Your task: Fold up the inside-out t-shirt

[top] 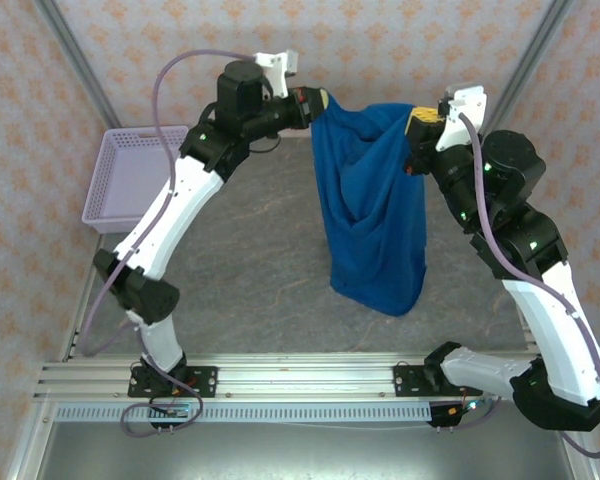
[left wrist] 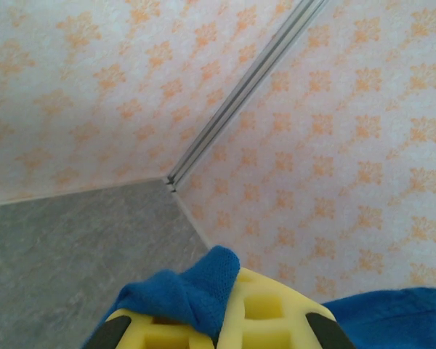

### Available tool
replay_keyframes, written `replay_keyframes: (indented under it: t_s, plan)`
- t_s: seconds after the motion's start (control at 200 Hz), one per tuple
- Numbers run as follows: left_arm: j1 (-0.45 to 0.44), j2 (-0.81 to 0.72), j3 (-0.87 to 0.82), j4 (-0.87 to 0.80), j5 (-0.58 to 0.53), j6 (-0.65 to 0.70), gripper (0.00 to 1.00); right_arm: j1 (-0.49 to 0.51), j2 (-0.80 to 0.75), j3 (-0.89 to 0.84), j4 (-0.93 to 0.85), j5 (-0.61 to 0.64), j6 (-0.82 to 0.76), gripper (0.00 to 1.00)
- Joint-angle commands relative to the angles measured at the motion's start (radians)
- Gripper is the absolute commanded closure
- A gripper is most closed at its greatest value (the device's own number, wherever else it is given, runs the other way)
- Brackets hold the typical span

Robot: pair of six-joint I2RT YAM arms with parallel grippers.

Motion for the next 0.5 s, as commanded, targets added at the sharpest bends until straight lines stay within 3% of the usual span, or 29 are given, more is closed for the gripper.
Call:
replay_keyframes:
  t_s: [0.0, 0.115, 0.235, 0.37, 0.495]
  plan:
    - [-0.013, 0.091, 0.209, -0.094, 0.060, 0.028, 1.00, -0.005, -0.019, 0.061, -0.020, 0.026, -0.030, 1.00]
    - [-0.015, 0.161, 0.370, -0.144, 0.092, 0.052, 1.00, -0.003, -0.021, 0.068, -0.035, -0.095, -0.006, 1.00]
    - [0.000, 0.157, 0.376, -0.166, 0.070, 0.098, 1.00, 0.032, 0.003, 0.030, -0.052, -0.245, 0.026, 1.00]
    - [0.069, 0.113, 0.267, -0.203, 0.044, 0.115, 1.00, 0.091, 0.044, -0.059, -0.058, -0.364, 0.055, 1.00]
    - [0.102, -0.005, 0.103, -0.235, -0.006, 0.180, 1.00, 0.096, 0.037, -0.114, -0.058, -0.306, 0.065, 1.00]
